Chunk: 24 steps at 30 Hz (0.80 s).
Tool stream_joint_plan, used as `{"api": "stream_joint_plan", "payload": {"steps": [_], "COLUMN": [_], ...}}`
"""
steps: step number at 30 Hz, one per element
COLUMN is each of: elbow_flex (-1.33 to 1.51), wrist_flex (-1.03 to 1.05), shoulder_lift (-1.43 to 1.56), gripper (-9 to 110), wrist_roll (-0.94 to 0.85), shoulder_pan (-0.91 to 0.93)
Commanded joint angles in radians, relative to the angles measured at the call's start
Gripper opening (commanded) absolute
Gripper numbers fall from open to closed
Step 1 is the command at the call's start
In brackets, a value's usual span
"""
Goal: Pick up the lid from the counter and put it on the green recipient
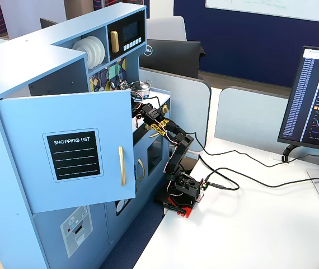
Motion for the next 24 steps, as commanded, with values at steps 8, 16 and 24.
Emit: {"api": "stream_joint_plan", "payload": {"steps": [8,16,24], "elbow_flex": [-0.063,-0.183,-0.098], "wrist_flex": [-0.008,0.017,0.169], "shoulder_lift": [0.009,0.055,0.313], "gripper": [37,35,32], "wrist_roll": [0.11,0.081,0.032], "shoulder_pan": [0.028,-0.011,-0.064]}}
